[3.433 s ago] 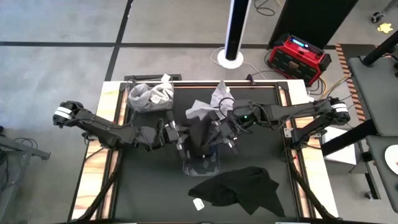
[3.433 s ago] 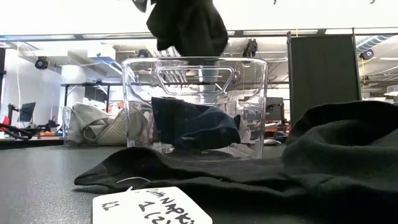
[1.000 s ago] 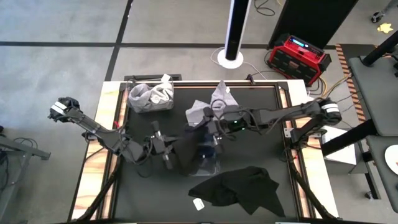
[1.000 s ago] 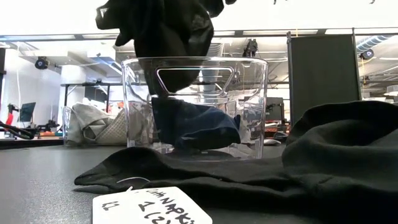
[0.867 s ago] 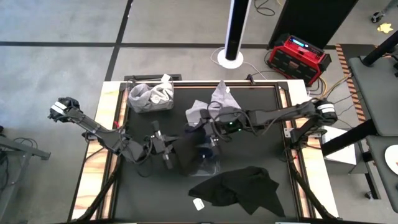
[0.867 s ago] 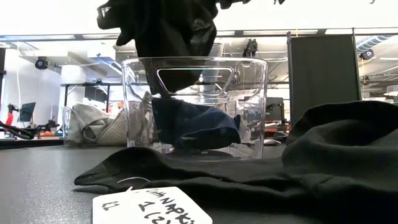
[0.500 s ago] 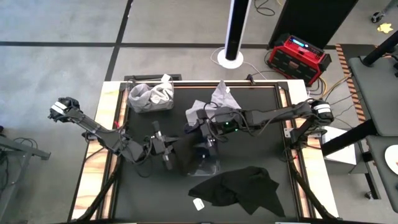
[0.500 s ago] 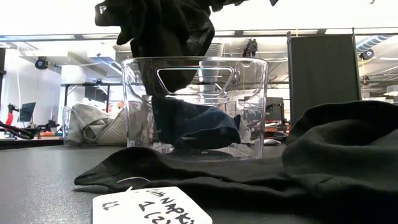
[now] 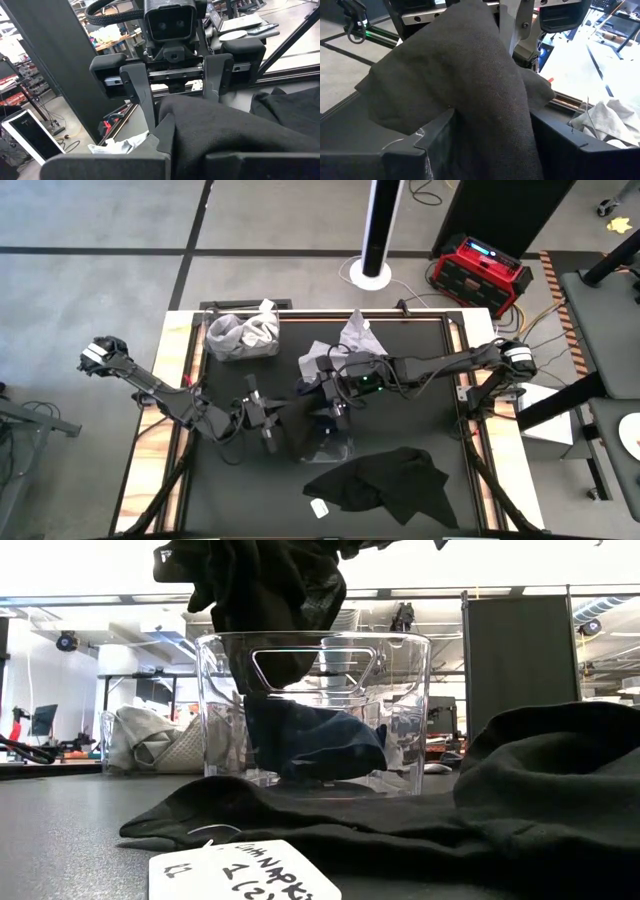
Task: Sort towels by color in basket
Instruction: Put the top black towel into the bottom transparent bin
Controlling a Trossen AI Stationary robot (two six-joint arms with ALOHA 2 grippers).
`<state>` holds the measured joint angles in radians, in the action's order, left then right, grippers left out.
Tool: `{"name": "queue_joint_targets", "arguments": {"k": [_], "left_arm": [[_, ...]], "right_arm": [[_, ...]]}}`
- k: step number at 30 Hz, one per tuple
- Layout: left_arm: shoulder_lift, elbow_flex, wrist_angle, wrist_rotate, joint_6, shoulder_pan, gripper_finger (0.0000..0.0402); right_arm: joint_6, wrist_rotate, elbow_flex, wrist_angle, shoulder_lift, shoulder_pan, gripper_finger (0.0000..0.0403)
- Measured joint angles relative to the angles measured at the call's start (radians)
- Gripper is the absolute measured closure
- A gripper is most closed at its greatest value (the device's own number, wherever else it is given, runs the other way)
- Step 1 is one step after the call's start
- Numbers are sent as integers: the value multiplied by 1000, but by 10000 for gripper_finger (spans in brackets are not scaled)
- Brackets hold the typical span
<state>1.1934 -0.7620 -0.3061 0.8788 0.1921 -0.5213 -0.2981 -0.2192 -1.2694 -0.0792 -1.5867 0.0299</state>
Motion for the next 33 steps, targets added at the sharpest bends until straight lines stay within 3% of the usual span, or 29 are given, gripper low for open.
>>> {"name": "queue_joint_targets", "arguments": {"k": [20,33], "left_arm": [[0,0,0,0,-20,0,402],[0,0,0,0,-26,0,402]], "right_arm": [[-9,1,1,0,0,0,186],[-20,2,1,0,0,0,254]]}}
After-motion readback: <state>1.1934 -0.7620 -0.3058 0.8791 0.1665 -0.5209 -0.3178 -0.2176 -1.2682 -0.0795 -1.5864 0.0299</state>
